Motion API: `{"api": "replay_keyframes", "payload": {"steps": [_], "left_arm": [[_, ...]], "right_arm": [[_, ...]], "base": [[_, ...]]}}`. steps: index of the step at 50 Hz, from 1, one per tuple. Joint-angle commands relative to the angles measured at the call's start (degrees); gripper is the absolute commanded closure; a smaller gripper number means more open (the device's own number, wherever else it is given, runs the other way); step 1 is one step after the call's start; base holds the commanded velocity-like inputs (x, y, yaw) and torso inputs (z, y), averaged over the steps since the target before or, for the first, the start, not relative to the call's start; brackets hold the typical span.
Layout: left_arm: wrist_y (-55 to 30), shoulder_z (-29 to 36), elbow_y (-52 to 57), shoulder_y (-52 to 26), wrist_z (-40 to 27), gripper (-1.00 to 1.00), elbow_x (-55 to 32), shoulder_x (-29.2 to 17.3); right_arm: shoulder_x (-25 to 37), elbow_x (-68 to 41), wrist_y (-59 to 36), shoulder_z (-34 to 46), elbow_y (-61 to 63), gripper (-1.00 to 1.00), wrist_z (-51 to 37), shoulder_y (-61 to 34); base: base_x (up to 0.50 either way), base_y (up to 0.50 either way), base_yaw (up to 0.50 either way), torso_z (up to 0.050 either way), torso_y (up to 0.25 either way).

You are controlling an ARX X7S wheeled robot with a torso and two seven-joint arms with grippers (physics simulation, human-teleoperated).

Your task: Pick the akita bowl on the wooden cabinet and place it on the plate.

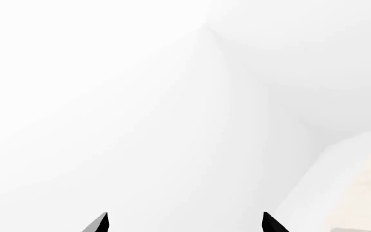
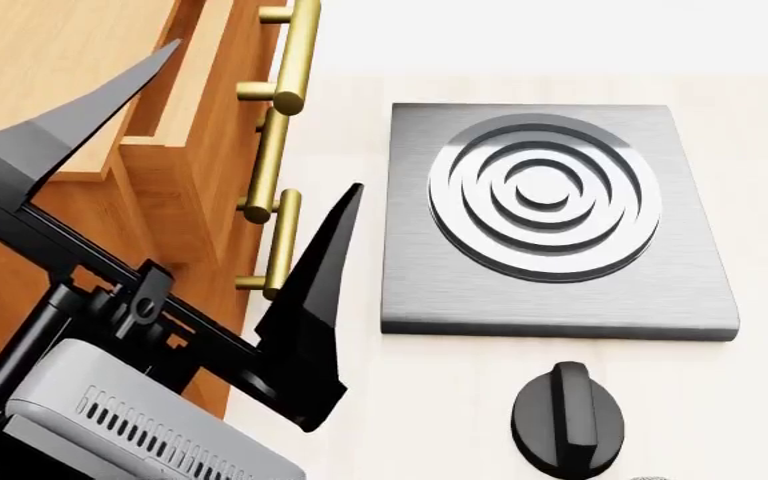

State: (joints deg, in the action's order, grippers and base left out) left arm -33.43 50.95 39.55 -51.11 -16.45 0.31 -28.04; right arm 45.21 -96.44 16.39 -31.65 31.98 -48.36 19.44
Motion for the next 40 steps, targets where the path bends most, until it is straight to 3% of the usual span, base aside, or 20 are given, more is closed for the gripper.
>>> {"api": "replay_keyframes", "payload": {"steps": [1,4,6,7,12,15,24,40], "left_arm": [[0.64,-0.01,-0.28,0.25,-0.24,-1.0,0.08,-0.13],[0.87,0.04,-0.54,0.43,-0.38,-1.0,0.16,-0.19],[0.68,0.07,-0.4,0.38,-0.33,-1.0,0.18,-0.2],[0.58,-0.04,-0.25,0.39,-0.36,-1.0,0.09,-0.17],[0.98,0.09,-0.47,0.82,-0.64,-1.0,0.27,-0.36],[1.17,0.06,-0.46,1.08,-0.76,-1.0,0.26,-0.52],[1.76,-0.21,-0.75,1.63,-1.0,-1.0,0.02,-0.88],[2.1,-0.41,-0.96,1.97,-1.24,-1.0,-0.12,-1.03]], "right_arm": [[1.63,2.6,-1.4,1.2,-0.46,1.0,-2.59,-1.12],[0.33,3.42,-0.05,1.45,-0.75,1.0,-4.64,-2.66],[3.48,-0.45,-2.91,1.47,-1.11,1.0,-7.91,-0.98],[1.24,0.81,-1.08,1.42,-0.82,1.0,-4.4,-2.57],[2.16,-1.5,-2.06,1.75,-0.78,1.0,-5.1,-3.01],[2.2,-3.77,-1.83,2.26,-0.7,1.0,-9.85,-3.78],[3.37,-11.68,-4.22,3.55,-0.25,1.0,-11.22,-4.29],[1.08,-13.52,-2.37,1.62,0.2,1.0,-13.88,-4.11]], "base": [[0.0,0.0,0.0,0.0,0.0],[0.0,0.0,0.0,0.0,0.0],[0.0,0.0,0.0,0.0,0.0],[0.0,0.0,0.0,0.0,0.0],[0.0,0.0,0.0,0.0,0.002],[0.0,0.0,0.0,0.0,0.0],[0.0,0.0,0.0,0.0,0.0],[0.0,0.0,0.0,0.001,0.0]]}}
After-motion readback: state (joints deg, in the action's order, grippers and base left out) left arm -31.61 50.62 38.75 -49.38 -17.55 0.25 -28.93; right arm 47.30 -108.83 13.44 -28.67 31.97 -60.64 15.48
